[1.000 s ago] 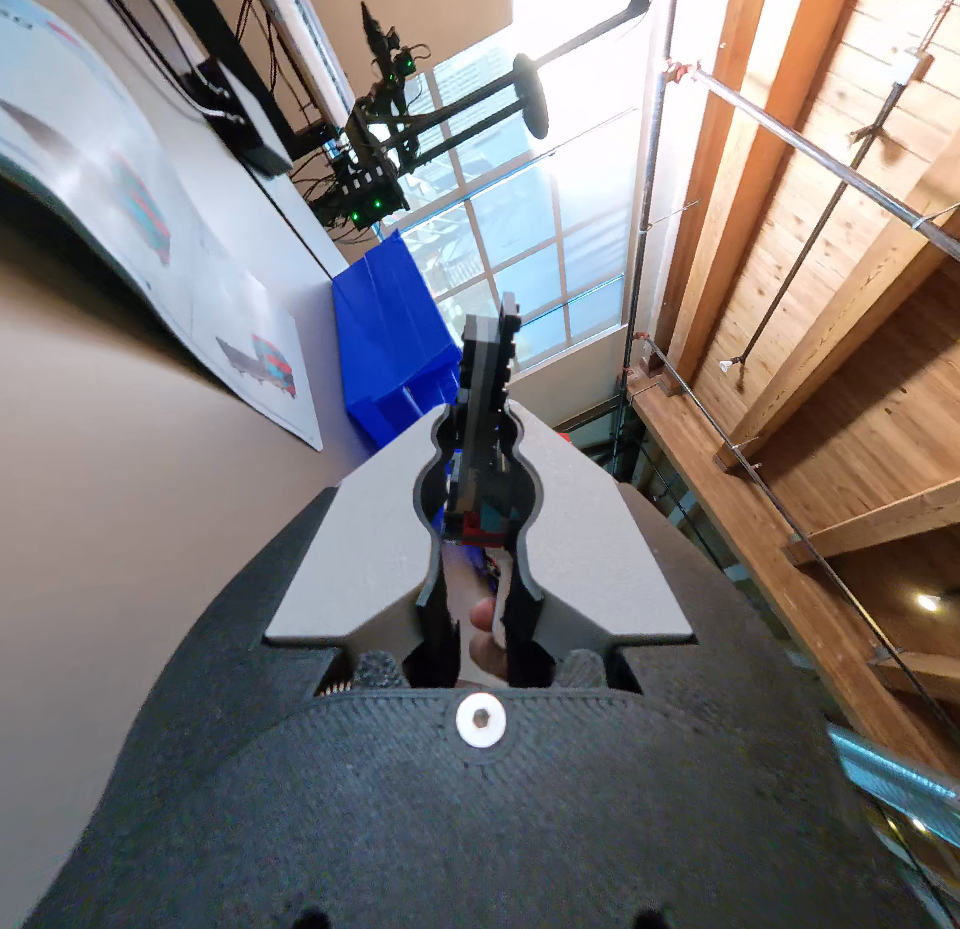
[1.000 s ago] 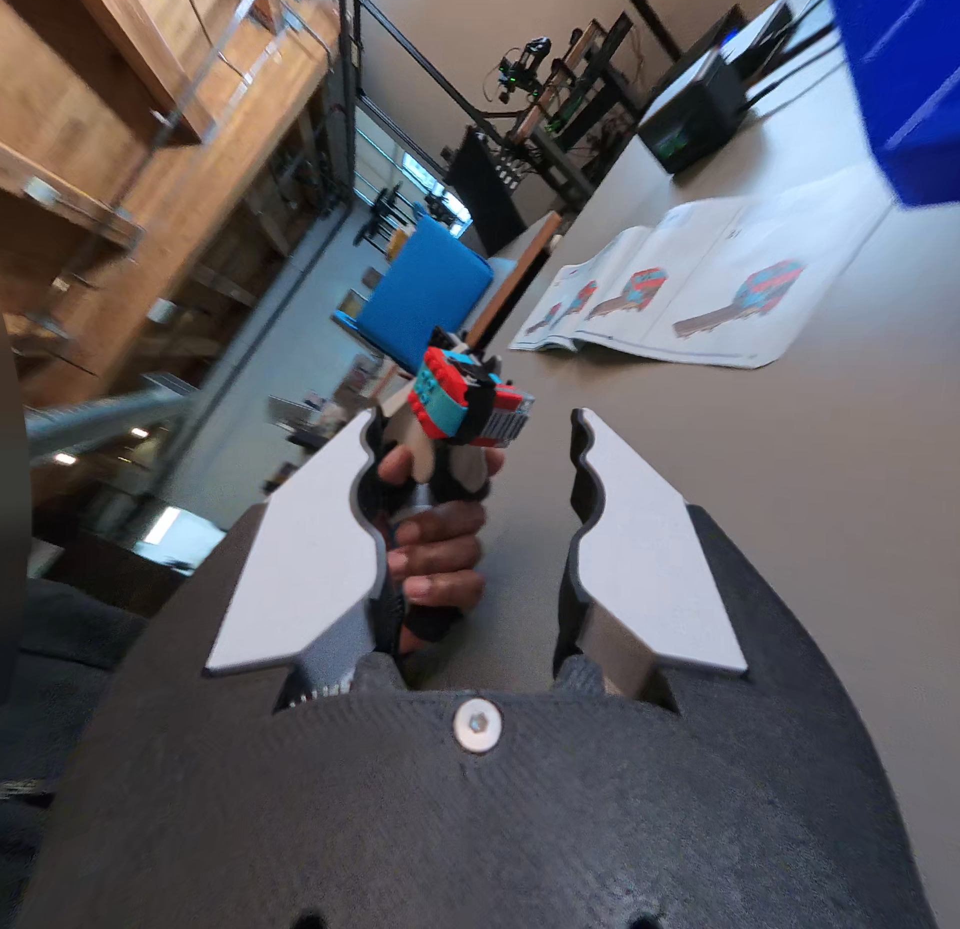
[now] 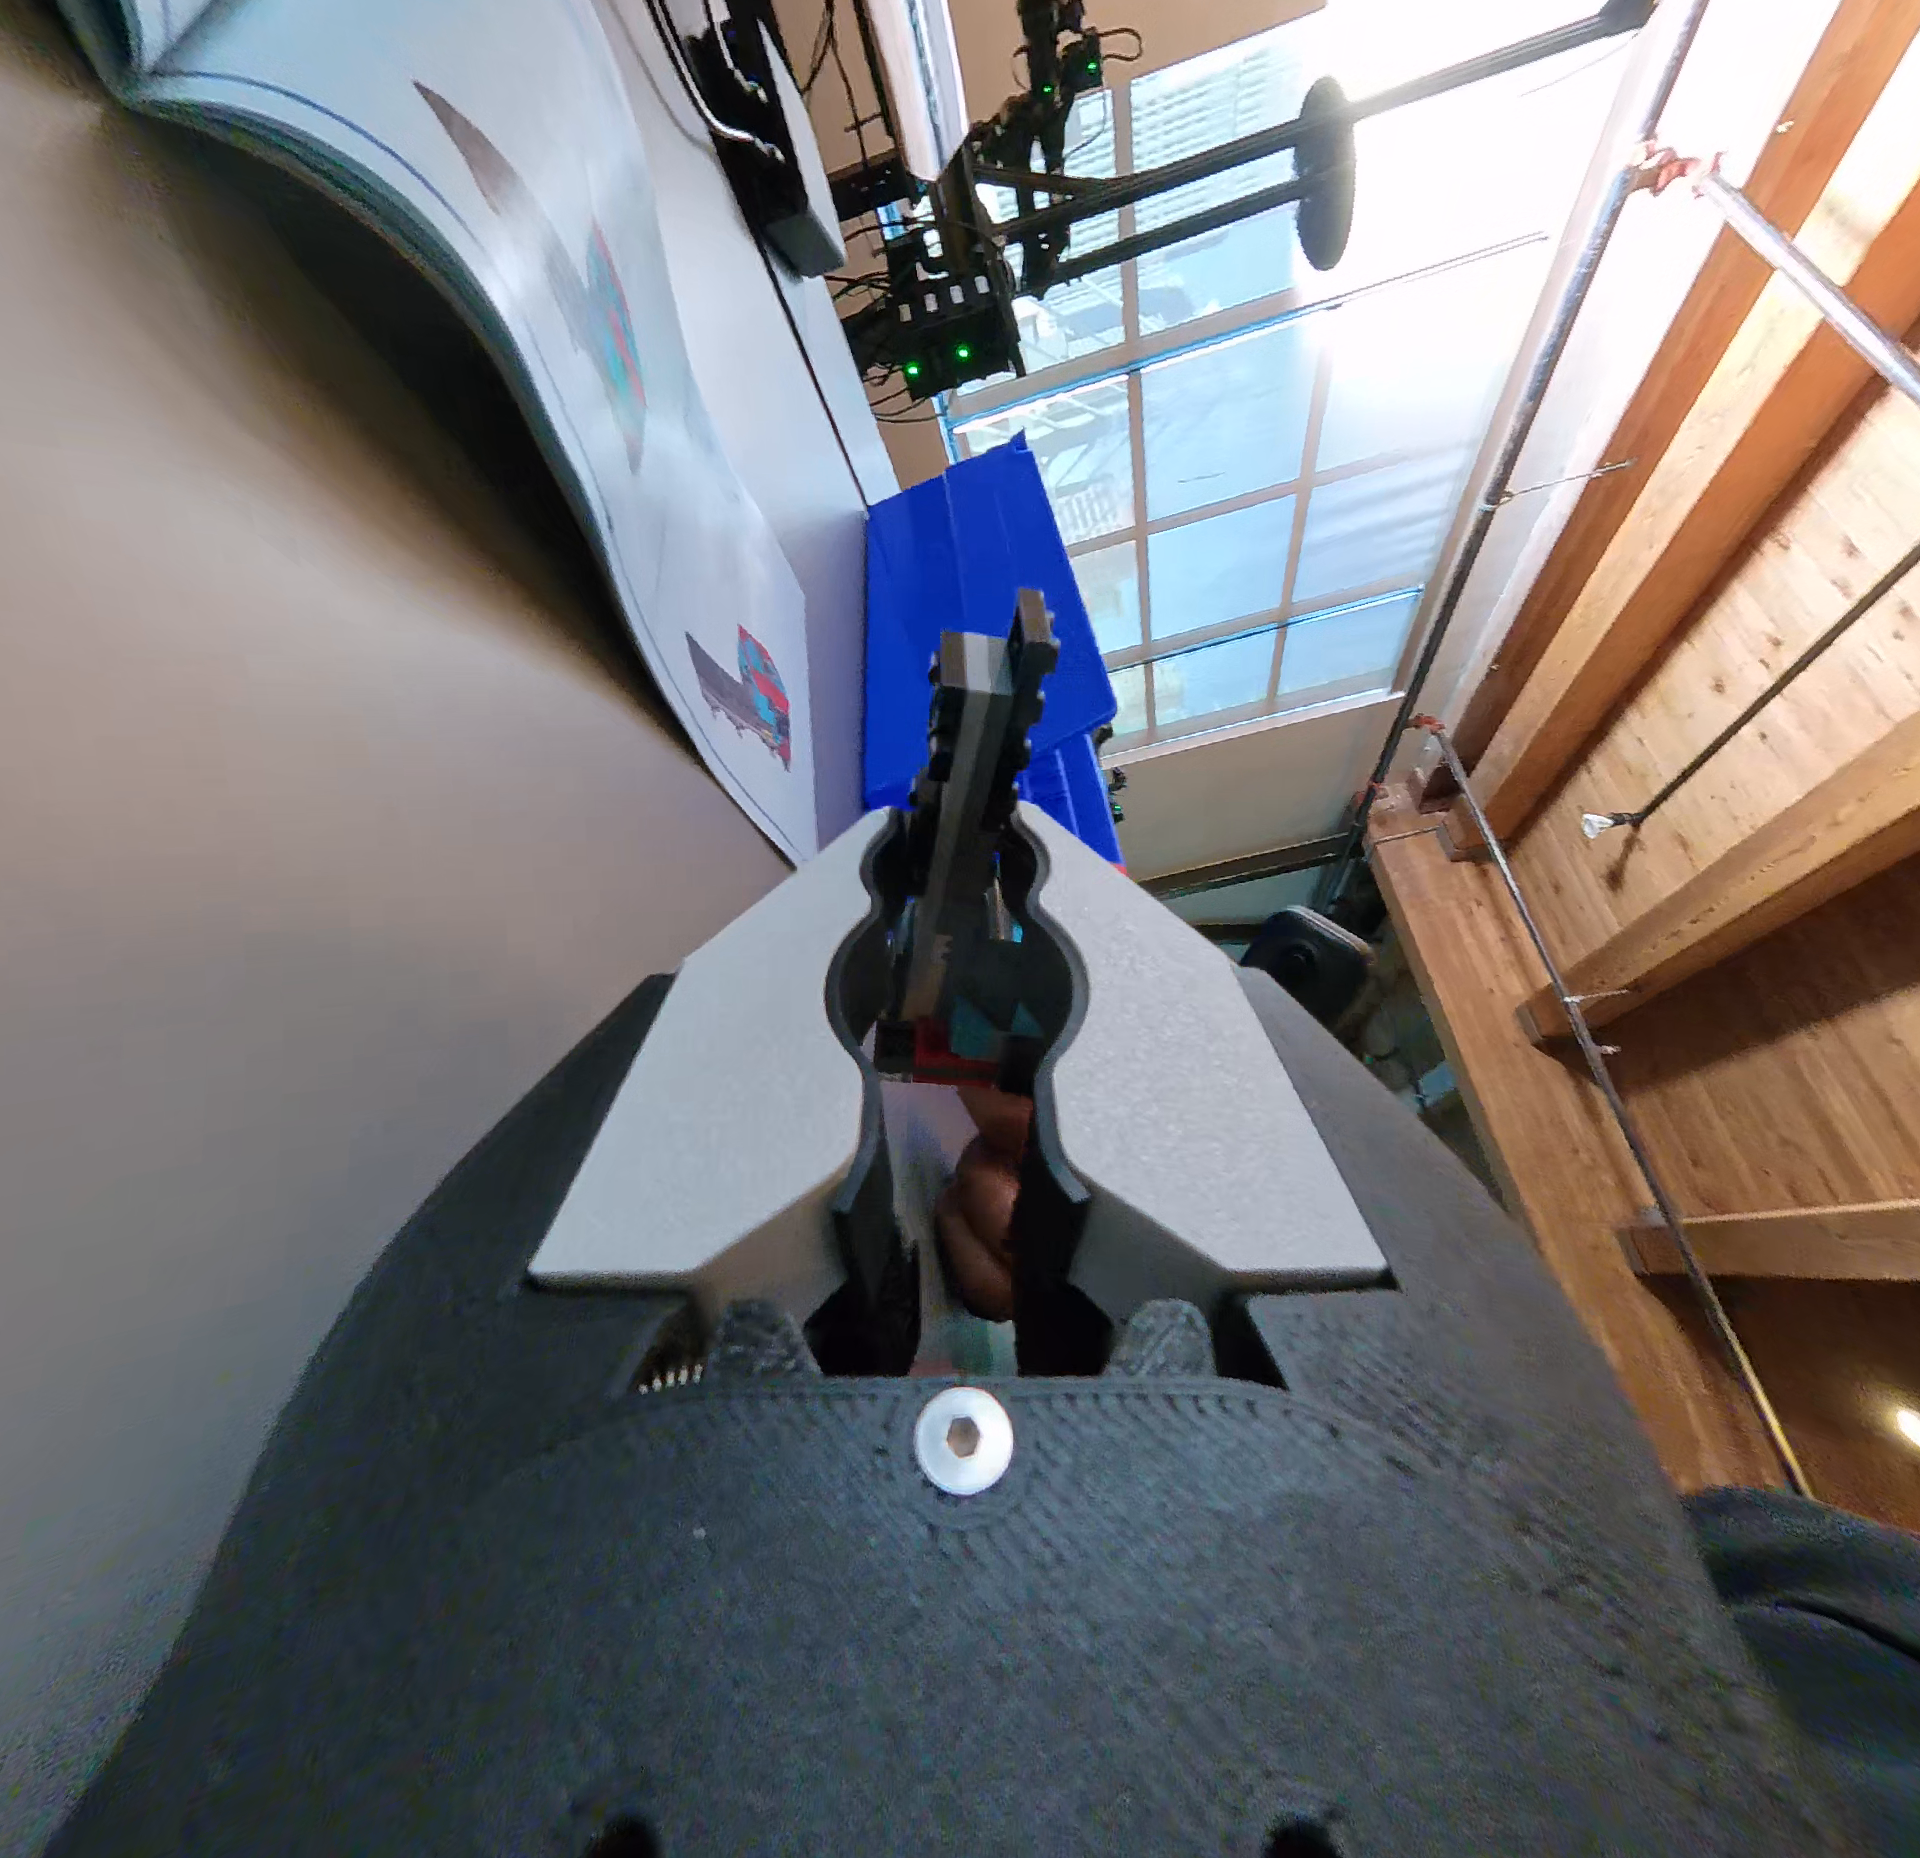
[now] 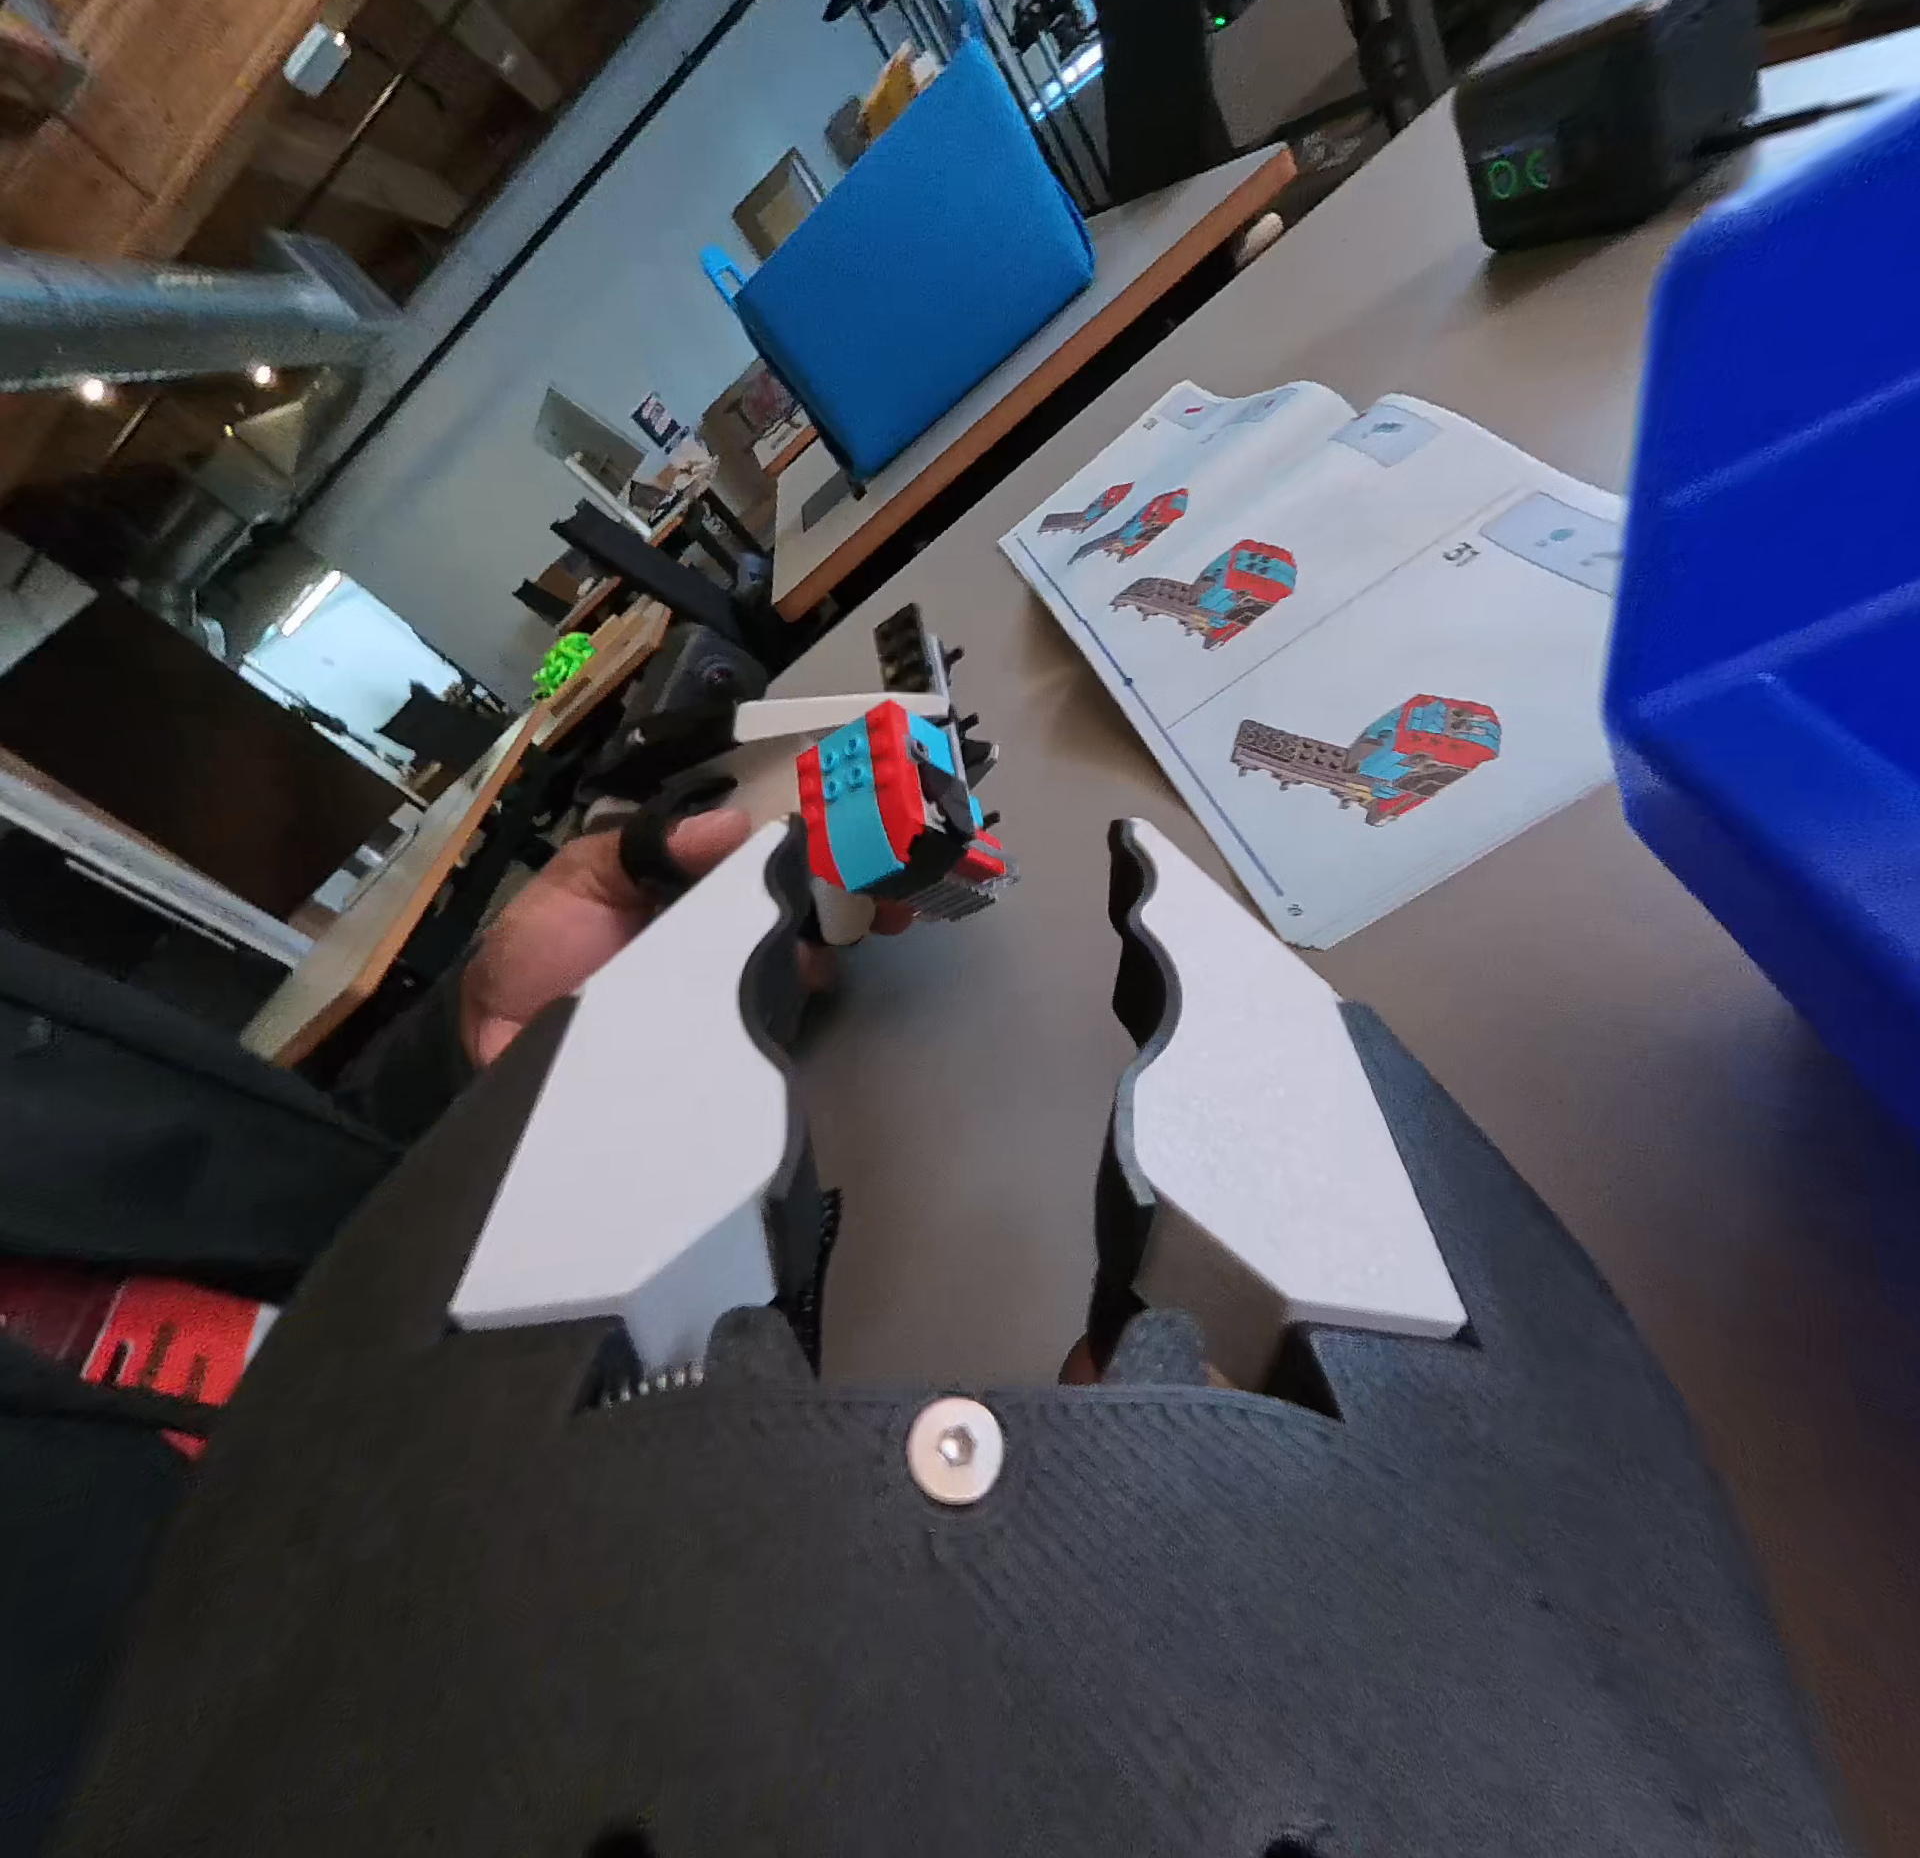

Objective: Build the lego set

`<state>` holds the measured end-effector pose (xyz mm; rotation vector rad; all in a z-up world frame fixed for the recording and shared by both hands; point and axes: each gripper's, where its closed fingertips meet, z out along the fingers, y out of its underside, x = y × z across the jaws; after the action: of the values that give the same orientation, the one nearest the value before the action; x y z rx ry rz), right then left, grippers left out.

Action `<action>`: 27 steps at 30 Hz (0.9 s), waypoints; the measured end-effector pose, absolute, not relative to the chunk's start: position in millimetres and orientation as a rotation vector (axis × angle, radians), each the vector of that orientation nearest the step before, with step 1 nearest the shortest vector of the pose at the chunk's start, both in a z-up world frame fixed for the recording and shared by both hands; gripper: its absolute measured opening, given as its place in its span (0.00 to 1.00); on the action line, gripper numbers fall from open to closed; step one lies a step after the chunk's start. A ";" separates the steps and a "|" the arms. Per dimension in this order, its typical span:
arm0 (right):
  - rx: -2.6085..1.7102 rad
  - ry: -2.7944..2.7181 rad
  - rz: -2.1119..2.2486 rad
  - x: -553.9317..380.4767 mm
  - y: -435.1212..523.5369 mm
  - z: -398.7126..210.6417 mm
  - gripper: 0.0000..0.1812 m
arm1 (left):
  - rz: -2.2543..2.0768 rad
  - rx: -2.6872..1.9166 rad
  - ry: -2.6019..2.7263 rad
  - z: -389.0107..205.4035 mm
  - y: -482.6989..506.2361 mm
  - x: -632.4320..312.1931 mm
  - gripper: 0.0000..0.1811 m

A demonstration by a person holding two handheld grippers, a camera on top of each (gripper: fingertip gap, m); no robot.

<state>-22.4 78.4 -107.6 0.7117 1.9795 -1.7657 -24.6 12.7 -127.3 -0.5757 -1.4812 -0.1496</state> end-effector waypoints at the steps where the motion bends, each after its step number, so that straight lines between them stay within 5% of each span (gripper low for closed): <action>1: 0.736 1.961 -1.757 -25.4 78.9 -108.3 0.31 | -0.145 -0.580 -1.495 -129.4 12.8 -25.4 0.10; 27: 0.790 1.904 -1.883 -35.4 90.5 -99.0 0.26 | -0.139 -0.565 -1.462 -124.1 32.9 -68.4 0.09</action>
<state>-35.4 90.5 -99.0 0.7904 1.9039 -1.8833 -68.4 32.9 -124.1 -0.5648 -1.4619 -0.1389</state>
